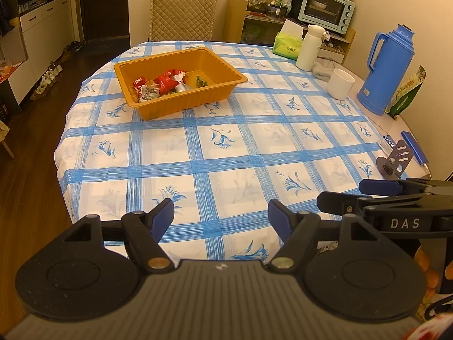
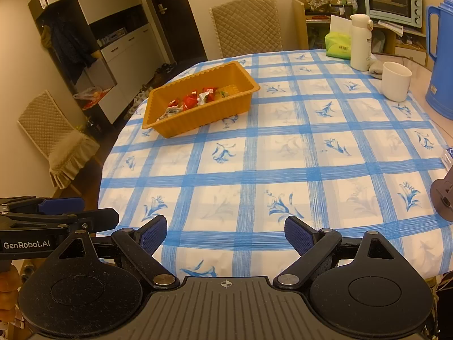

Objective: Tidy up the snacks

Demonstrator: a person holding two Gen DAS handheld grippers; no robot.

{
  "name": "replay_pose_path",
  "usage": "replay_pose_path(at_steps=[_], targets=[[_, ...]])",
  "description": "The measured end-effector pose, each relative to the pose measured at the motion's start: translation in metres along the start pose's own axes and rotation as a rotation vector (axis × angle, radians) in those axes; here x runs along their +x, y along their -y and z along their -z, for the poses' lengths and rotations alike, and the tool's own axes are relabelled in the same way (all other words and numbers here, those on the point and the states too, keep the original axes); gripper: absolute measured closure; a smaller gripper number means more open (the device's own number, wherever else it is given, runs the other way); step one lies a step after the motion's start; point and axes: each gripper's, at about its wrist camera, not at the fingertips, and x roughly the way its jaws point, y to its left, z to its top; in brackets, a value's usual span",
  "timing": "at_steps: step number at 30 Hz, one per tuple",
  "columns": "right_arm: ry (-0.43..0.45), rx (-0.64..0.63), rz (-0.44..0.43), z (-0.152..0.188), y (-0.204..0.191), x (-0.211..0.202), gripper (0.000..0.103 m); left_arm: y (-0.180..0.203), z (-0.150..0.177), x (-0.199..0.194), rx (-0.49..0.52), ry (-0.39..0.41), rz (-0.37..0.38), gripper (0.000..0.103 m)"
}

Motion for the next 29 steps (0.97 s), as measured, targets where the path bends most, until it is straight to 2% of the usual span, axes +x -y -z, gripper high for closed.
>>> replay_pose_path(at_steps=[29], targets=[[0.004,-0.002,-0.005,-0.0004,-0.0074,-0.0009,0.013,-0.0031,-0.0046,-0.0066,-0.009,0.006,-0.002,0.032]])
